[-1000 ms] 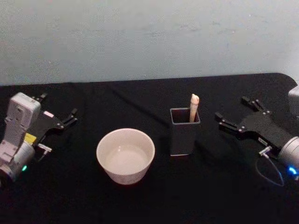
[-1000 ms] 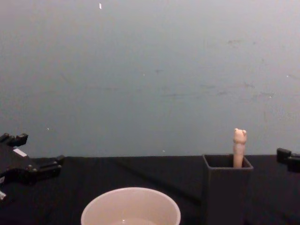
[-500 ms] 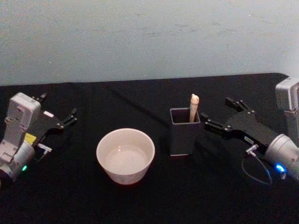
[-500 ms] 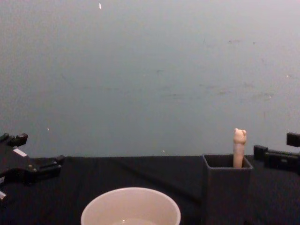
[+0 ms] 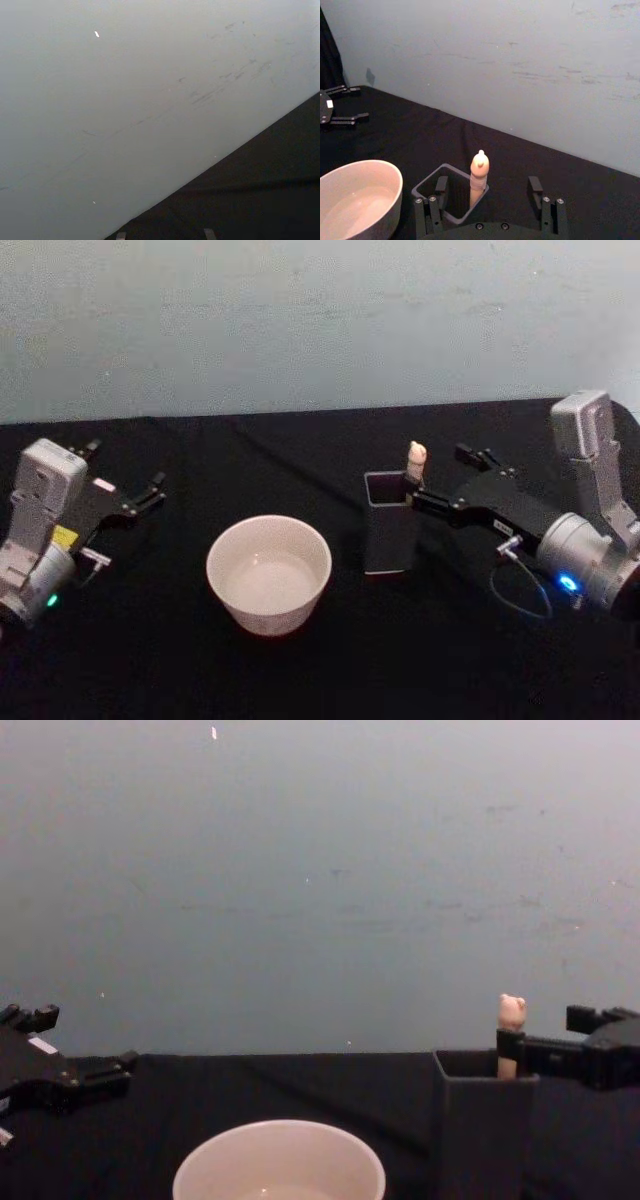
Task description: Pick up the stirring spoon with one hand, stir inside the cup, then place it back in its original position.
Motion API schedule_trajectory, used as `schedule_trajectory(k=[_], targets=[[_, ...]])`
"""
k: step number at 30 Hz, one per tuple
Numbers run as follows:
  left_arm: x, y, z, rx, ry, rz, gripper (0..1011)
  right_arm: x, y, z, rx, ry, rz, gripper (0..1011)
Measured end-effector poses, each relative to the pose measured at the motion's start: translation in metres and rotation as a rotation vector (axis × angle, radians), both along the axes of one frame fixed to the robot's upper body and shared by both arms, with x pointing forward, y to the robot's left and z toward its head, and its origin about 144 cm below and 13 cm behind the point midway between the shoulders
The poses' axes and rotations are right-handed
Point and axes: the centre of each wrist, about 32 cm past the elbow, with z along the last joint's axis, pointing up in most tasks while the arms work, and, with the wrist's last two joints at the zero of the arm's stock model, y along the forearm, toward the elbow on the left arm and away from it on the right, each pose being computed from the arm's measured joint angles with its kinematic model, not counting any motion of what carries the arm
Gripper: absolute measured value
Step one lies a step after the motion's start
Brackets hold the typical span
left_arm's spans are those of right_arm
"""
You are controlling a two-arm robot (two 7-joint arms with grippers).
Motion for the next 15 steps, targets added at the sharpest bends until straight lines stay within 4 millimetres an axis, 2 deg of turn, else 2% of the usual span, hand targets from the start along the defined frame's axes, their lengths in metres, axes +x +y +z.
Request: schedule_trajectory(k=[15], targets=[[0.0,0.0,0.0,0.0,0.0,0.0,1001,0.018,0.01,-0.001,-0.004,0.009,-0.005,1002]])
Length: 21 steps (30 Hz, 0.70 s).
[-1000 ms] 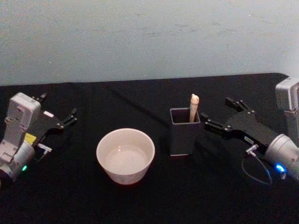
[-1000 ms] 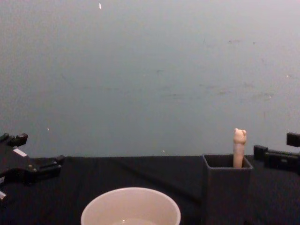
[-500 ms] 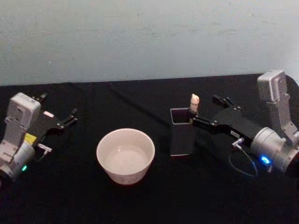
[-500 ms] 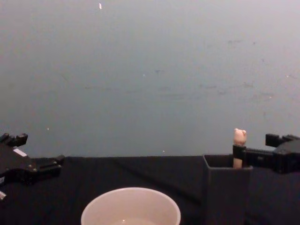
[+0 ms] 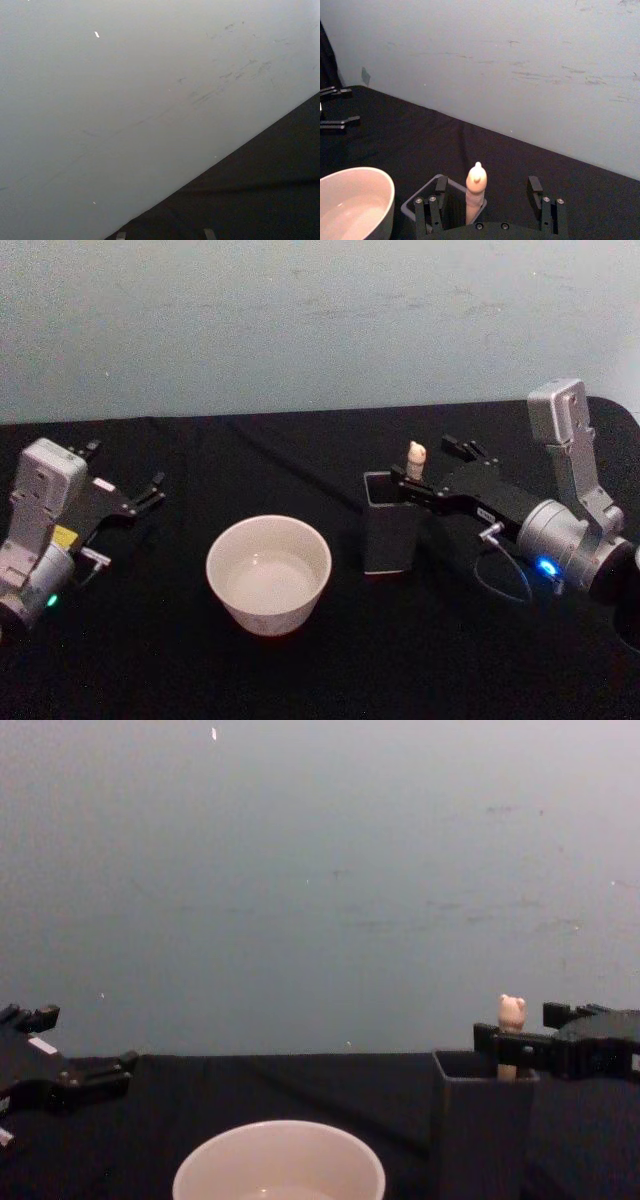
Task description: Pick up the stirring spoon with one hand, stir inside the cup, then place it back in its original position.
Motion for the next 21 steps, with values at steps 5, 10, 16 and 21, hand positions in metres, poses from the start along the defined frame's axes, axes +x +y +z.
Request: schedule_trajectory(k=[5,10,16,21], targets=[[0.0,0.0,0.0,0.0,0.0,0.0,1001,0.0051,0.0021,-0.0009,-0.001,0.0,-0.007,1002],[0.0,0.0,0.0,0.0,0.0,0.0,1001,0.0072,0.0035,-0.0009,-0.005,-0.003,-0.009,1002],[0.0,0.0,0.0,0.0,0.0,0.0,1001,0.0073,0.004,-0.001,-0.008,-0.012,-0.016,1002],[0.0,0.0,0.0,0.0,0.0,0.0,1001,0.0073,0.0039,-0.0011,-0.009,-0.012,-0.016,1002]])
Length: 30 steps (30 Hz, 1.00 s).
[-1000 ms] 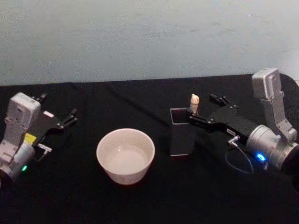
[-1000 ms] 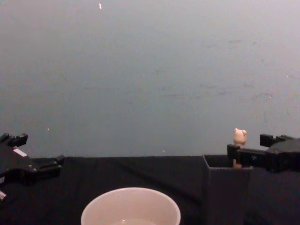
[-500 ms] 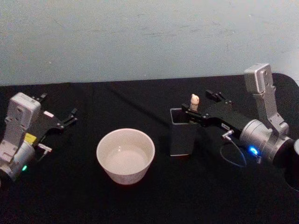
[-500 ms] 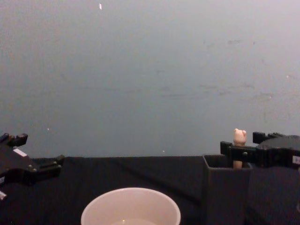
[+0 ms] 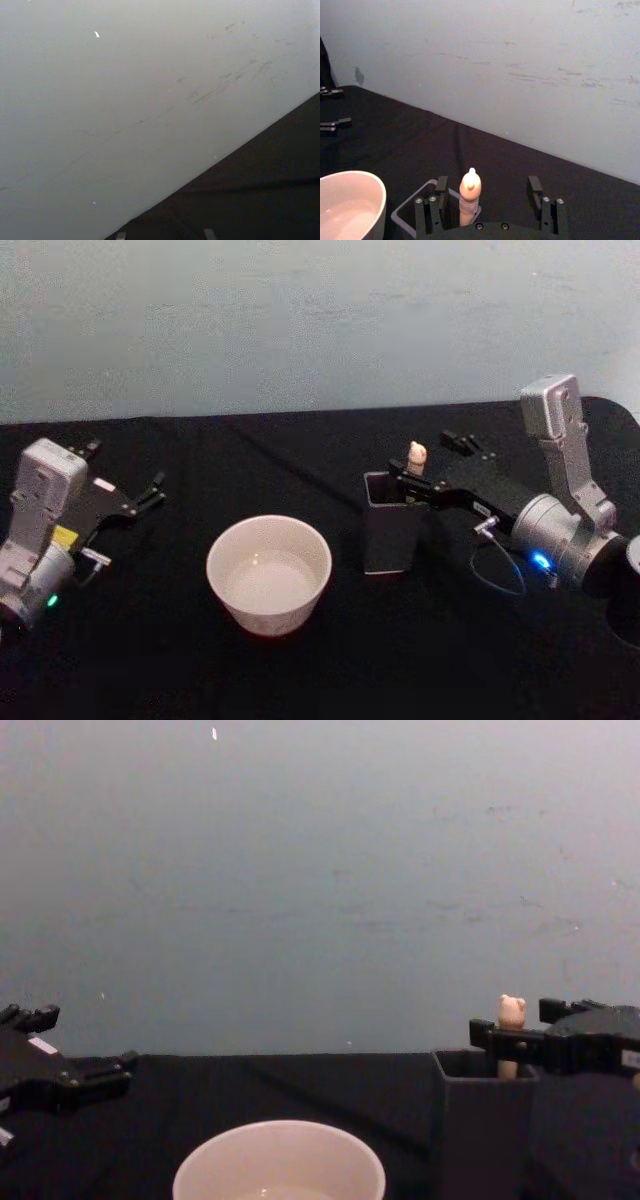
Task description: Pick up the stirring spoon with one hand, stir inside the cup, then place it back in its original position.
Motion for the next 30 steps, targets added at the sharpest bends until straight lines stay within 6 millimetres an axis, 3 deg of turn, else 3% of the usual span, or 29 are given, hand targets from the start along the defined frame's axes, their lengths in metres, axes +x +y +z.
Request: schedule_trajectory(k=[13,21,26,29,30], targets=[[0.0,0.0,0.0,0.0,0.0,0.0,1001,0.0001,-0.0001,0.0001,0.001,0.001,0.001,993],[0.0,0.0,0.0,0.0,0.0,0.0,1001,0.0001,-0.0001,0.0001,0.002,0.002,0.001,818],[0.0,0.0,0.0,0.0,0.0,0.0,1001,0.0001,-0.0001,0.0001,0.002,0.002,0.001,678],[0.0,0.0,0.0,0.0,0.0,0.0,1001,0.0001,-0.0001,0.0001,0.002,0.003,0.001,544],[0.0,0.0,0.0,0.0,0.0,0.0,1001,0.0001,-0.0001,0.0001,0.002,0.003,0.001,544]])
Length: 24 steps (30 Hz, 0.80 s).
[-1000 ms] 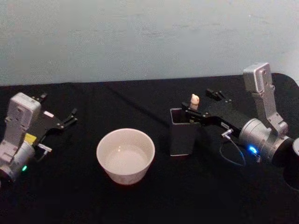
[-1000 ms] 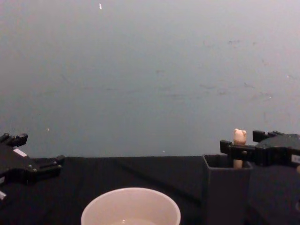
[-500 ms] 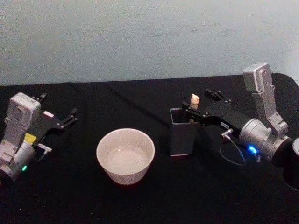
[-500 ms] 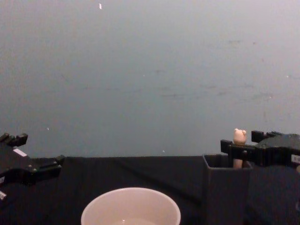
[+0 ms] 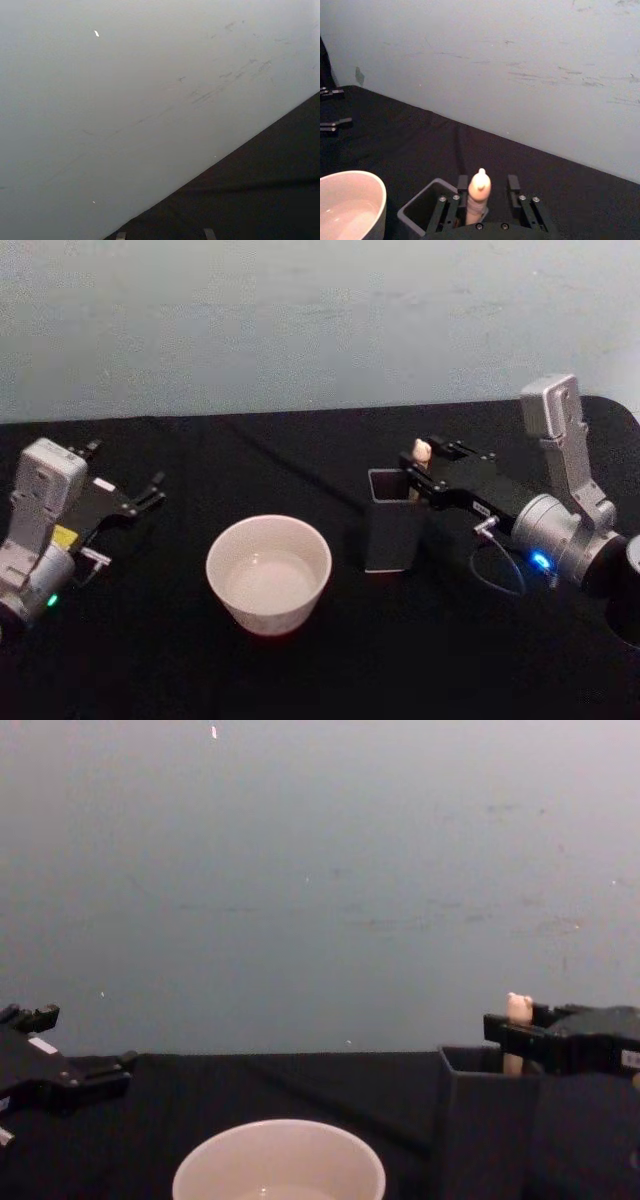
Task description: Pick up the stirring spoon with one hand, stir inside the cup, then place it back in its original position.
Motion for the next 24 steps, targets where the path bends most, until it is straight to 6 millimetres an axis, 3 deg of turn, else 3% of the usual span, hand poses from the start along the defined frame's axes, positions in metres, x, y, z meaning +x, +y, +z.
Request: schedule_trajectory(k=[5,7,10,24], targets=[[0.0,0.0,0.0,0.0,0.0,0.0,1001,0.0,0.0,0.0,0.0,0.0,0.0,386],[0.0,0.0,0.0,0.0,0.0,0.0,1001,0.0,0.0,0.0,0.0,0.0,0.0,279],[0.0,0.0,0.0,0.0,0.0,0.0,1001,0.0,0.0,0.0,0.0,0.0,0.0,222],[0.0,0.0,0.0,0.0,0.0,0.0,1001,-0.0001,-0.0003,0.0003,0.002,0.002,0.005,215]])
